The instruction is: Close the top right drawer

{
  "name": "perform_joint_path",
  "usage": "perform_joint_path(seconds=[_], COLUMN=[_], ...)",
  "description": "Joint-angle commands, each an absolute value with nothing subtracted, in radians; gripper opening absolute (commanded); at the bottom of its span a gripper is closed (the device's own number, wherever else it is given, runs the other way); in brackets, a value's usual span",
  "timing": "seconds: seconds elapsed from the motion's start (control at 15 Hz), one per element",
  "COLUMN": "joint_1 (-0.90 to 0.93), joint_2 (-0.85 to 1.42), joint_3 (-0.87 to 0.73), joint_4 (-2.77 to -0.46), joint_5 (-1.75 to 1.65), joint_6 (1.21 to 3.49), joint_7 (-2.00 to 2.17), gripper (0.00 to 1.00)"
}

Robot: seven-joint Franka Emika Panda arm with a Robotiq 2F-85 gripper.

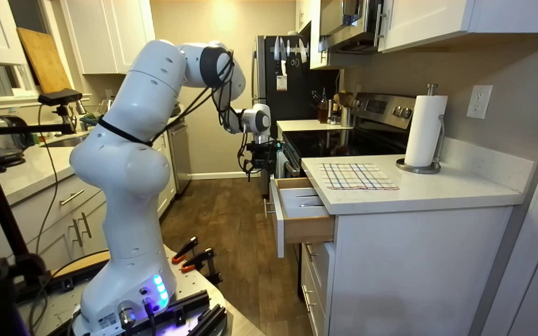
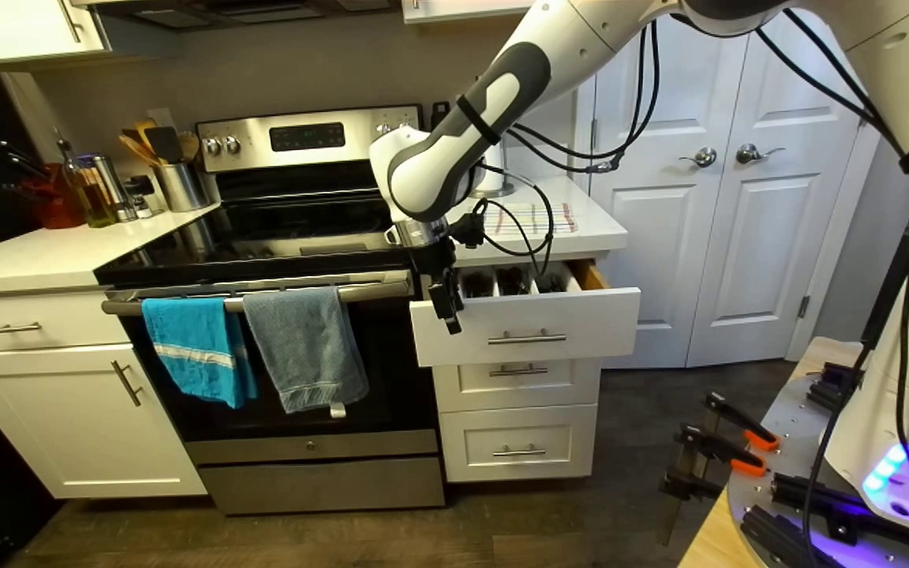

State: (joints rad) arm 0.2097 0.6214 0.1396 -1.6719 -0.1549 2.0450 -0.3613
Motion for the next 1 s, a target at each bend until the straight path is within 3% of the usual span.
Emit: perform_joint_path(seconds=[0.0,0.53,0.93], joint_1=[0.164,0.065,0.075], joint_2=[0.613,0.632,0.509], joint_3=[0.130,0.138,0.280], joint_4=[-1.665,-1.526,-1.642], joint_5=[-0.155,-0.048,0.155], joint_6=[2.078,2.045,2.043], joint_7=[-0.336,-0.341,-0.428], gripper=[1.00,1.00,1.00])
